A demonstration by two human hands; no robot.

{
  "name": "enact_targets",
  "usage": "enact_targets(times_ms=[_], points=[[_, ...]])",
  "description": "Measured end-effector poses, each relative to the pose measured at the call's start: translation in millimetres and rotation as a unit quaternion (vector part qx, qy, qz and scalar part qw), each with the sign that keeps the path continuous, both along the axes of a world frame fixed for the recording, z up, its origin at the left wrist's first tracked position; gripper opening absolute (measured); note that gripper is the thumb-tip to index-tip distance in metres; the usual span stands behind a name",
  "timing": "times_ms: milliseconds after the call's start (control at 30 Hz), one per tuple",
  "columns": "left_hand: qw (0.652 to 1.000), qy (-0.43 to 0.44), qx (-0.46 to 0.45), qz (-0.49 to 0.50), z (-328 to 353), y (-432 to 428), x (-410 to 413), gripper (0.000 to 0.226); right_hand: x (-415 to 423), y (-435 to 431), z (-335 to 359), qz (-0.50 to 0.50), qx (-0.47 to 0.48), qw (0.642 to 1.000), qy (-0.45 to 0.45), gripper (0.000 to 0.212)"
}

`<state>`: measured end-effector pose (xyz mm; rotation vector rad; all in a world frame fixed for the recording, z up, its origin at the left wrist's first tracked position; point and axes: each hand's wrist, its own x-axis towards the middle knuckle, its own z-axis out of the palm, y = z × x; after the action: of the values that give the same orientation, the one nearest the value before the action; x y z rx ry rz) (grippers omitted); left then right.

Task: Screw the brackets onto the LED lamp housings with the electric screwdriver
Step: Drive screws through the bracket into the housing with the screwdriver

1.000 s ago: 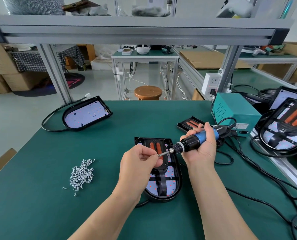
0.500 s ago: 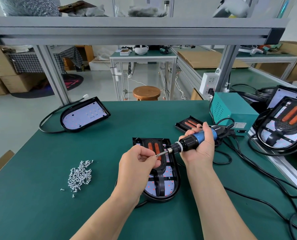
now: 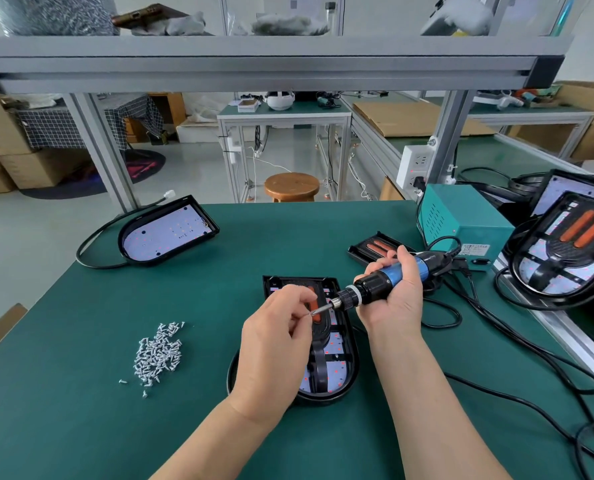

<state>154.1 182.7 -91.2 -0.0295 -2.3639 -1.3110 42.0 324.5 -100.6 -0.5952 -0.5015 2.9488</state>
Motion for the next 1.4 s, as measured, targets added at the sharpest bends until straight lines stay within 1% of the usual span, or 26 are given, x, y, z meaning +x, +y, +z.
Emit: enact_targets(times_ms=[100,200,267,333,367,467,533,600,667,700,767,833,900,967,1000,1100,1133,1200,1333,1400], points=[[0.997,0.054,-0.06,-0.002,-5,0,0,0.041,0,0,-1,-0.003,0.002,1.0,-0.007,0.015],[0.985,0.118,-0.128,-0.002,-9,-1,-1,0.031,0,-1,-2,-0.008,0.002,1.0,-0.015,0.015],[0.978,0.134,-0.161,0.003,-10,-2,-1,0.028,1,-1,-1,-0.005,0.005,1.0,-0.02,0.015],[0.977,0.136,-0.164,0.002,-11,-4,-2,0.027,1,-2,-1,-0.004,-0.002,1.0,-0.024,0.016],[0.979,0.13,-0.155,-0.002,-12,-5,-2,0.03,1,-1,-1,-0.004,-0.006,1.0,-0.025,0.017],[0.989,0.088,-0.119,-0.01,-15,-7,-4,0.05,1,-1,-1,-0.009,-0.008,1.0,-0.027,0.017],[0.994,0.063,-0.089,-0.005,-16,-8,-5,0.054,1,0,-1,-0.008,-0.004,1.0,-0.029,0.016],[0.995,0.062,-0.076,0.003,-17,-12,-6,0.055,2,0,-1,-0.009,-0.008,1.0,-0.029,0.016],[0.994,0.078,-0.072,0.031,-19,-20,-9,0.049,2,1,-1,-0.009,-0.008,0.999,-0.03,0.016],[0.996,0.062,-0.044,0.049,-20,-25,-11,0.047,2,2,-1,-0.008,-0.006,0.999,-0.032,0.016],[0.995,-0.027,0.061,0.072,-18,-33,-17,0.049,1,2,-1,-0.008,-0.008,0.999,-0.032,0.017],[0.976,-0.143,0.149,0.07,-16,-39,-26,0.057,1,1,-1,-0.004,-0.002,1.0,-0.026,0.017],[0.955,-0.234,0.175,0.049,-17,-41,-34,0.068,2,-1,0,0.002,0.015,1.0,-0.018,0.015],[0.949,-0.272,0.157,0.034,-21,-39,-37,0.067,2,-1,1,0.01,0.028,1.0,-0.005,0.015],[0.948,-0.276,0.158,0.027,-24,-37,-38,0.063,3,-1,2,0.012,0.032,0.999,0.003,0.015],[0.94,-0.278,0.2,0.004,-31,-34,-36,0.044,4,1,5,0.006,0.04,0.999,0.014,0.014],[0.939,-0.275,0.208,-0.004,-32,-34,-36,0.041,4,2,6,0.0,0.043,0.999,0.016,0.015],[0.939,-0.27,0.214,-0.018,-34,-35,-35,0.042,1,2,12,-0.009,0.054,0.998,0.023,0.015],[0.944,-0.237,0.228,-0.035,-35,-35,-33,0.058,-11,-10,34,-0.021,0.104,0.993,0.05,0.017],[0.948,-0.217,0.23,-0.045,-37,-35,-32,0.055,-21,-21,48,-0.023,0.149,0.986,0.068,0.02]])
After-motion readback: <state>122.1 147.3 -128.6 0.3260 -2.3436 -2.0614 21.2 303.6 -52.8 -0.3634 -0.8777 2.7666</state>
